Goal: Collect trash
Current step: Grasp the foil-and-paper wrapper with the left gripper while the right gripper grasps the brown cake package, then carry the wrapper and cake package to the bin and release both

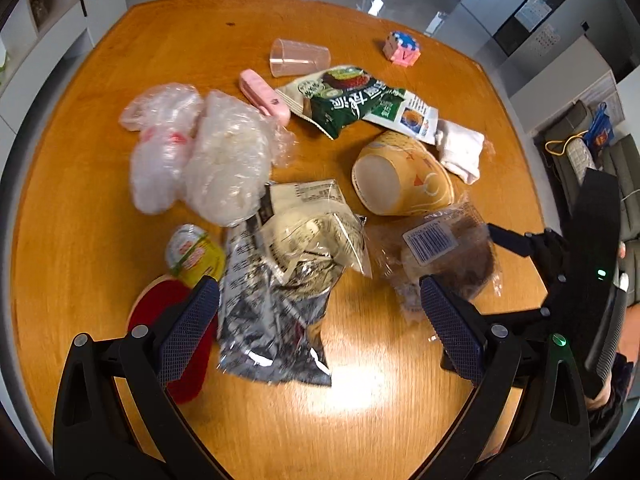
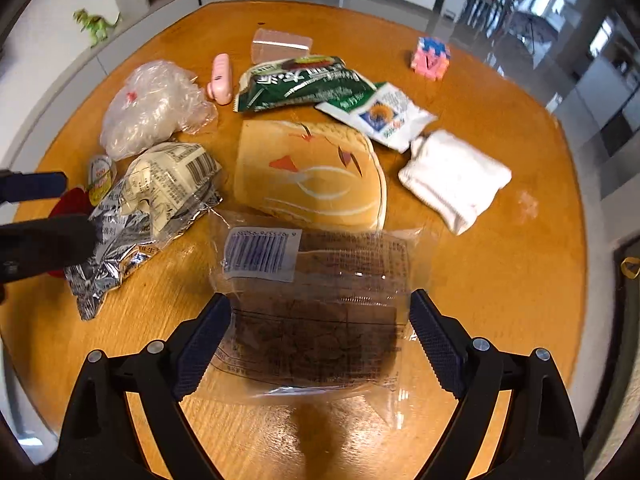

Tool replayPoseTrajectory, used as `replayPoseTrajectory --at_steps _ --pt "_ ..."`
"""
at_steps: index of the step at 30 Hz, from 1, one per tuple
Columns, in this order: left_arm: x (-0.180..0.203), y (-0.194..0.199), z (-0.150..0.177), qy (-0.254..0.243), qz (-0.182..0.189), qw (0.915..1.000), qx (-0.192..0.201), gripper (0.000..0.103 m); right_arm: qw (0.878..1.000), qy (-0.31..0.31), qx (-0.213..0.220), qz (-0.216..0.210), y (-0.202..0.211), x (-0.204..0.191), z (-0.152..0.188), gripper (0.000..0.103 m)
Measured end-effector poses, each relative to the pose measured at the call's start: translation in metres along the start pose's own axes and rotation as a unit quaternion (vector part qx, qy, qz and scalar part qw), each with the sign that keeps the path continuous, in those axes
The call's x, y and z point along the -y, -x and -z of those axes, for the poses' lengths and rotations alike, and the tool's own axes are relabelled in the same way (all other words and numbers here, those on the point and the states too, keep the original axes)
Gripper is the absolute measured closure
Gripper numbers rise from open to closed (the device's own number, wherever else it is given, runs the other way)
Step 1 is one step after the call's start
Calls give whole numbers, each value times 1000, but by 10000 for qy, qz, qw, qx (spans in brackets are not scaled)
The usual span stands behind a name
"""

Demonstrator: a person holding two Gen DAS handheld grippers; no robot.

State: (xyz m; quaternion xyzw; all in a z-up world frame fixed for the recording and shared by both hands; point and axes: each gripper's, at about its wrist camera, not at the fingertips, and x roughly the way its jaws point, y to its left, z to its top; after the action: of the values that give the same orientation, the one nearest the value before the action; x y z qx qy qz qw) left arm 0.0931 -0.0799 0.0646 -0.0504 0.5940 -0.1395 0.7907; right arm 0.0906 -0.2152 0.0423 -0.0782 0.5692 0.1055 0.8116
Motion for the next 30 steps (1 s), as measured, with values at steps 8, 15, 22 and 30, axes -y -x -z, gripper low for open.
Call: replayPoseTrajectory --at_steps 8,15,22,30 --pt "-2 -43 -17 154 -60 9996 -240 6 9992 -308 221 -125 11 4 20 32" --pt "-6 -47 -20 90 61 9999 119 44 9992 -320 237 -31 14 -1 29 33" --pt "-11 -21 -10 -2 469 9984 326 62 9977 -455 490 64 33 -4 30 38" --pt "-6 32 17 -278 465 9960 716 62 9967 -295 756 -48 72 -28 38 38"
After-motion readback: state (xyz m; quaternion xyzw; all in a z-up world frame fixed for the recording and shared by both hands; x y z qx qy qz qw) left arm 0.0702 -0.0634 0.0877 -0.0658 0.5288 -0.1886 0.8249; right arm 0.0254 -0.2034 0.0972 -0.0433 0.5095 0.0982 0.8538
